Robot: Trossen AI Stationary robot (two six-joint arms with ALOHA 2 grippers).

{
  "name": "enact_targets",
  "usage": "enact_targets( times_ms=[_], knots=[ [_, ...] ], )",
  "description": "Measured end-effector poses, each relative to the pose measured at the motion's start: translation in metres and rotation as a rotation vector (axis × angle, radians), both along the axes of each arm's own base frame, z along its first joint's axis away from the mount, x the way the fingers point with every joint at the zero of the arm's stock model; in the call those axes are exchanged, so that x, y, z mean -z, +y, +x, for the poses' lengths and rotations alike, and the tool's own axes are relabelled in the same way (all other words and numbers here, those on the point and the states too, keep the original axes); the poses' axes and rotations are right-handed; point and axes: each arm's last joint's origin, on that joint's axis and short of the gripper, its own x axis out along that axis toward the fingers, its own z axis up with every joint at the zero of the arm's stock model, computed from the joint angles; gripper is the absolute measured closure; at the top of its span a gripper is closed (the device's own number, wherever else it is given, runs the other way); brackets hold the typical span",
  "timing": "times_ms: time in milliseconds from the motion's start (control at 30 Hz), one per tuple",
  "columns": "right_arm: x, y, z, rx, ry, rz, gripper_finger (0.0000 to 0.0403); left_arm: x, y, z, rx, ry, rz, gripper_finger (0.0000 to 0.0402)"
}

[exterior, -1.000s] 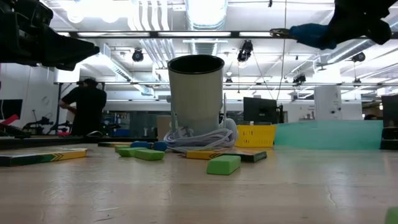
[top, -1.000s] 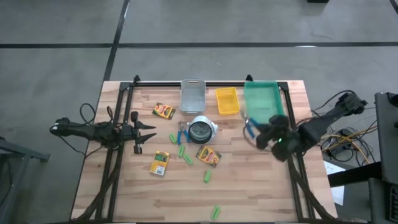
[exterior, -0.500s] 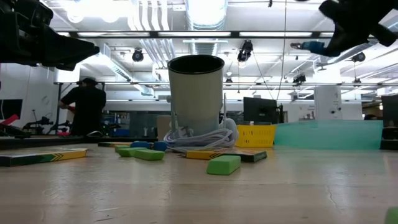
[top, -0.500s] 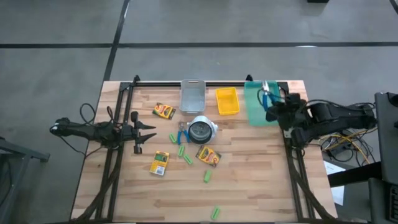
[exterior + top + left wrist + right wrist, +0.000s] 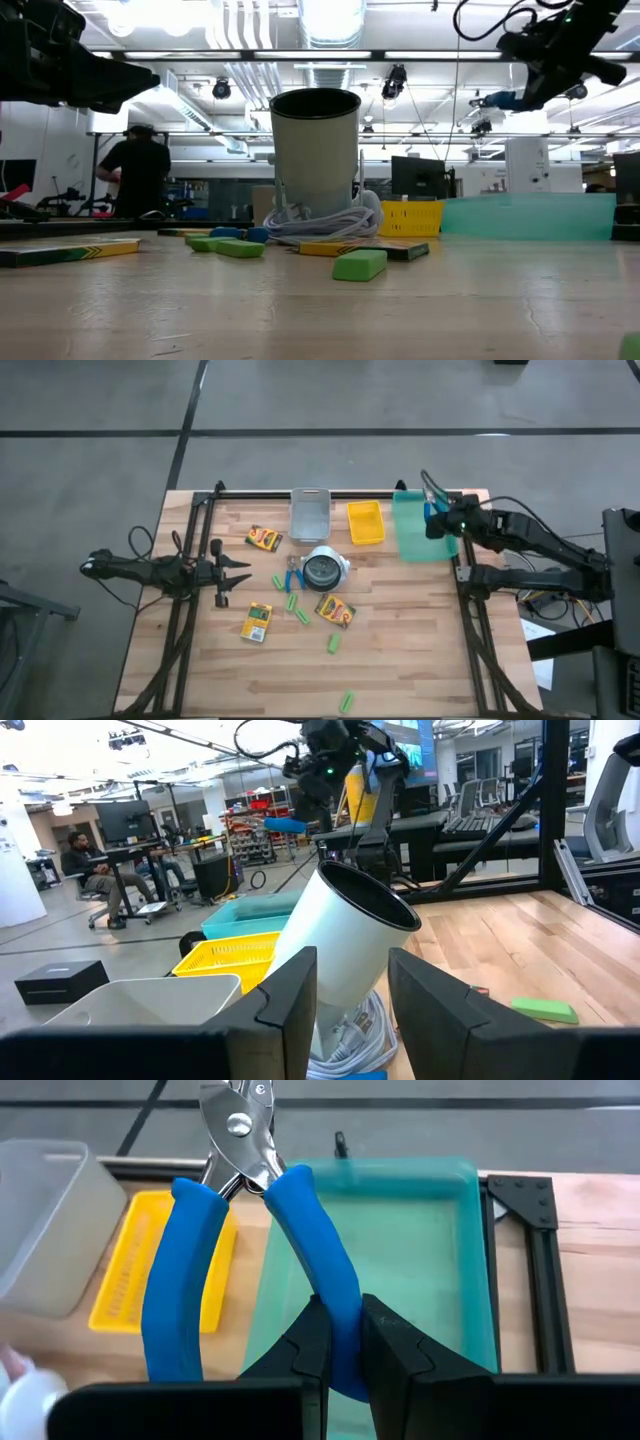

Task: Pick & Place School Supplies
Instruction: Put the blue punch plier into the green bin

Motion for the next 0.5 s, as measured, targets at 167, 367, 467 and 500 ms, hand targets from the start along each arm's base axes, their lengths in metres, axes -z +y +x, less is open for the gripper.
enact_targets(
  times_ms=[167,367,467,500],
  knots=[
    [0.005,-0.018,0.002,0.079,0.023,0.063,0.0374,0.0,0.0,0.0,0.0,0.0,0.0,0.0271],
    [0.023,-0.041,0.014,0.085,0.065,0.181,0.0374,0.0,0.0,0.0,0.0,0.0,0.0,0.0271],
    [0.031,-0.052,0.025,0.068,0.092,0.2,0.0374,0.0,0.0,0.0,0.0,0.0,0.0,0.0271],
    [0.034,-0.056,0.028,0.064,0.101,0.209,0.0374,0.0,0.0,0.0,0.0,0.0,0.0,0.0271]
  ],
)
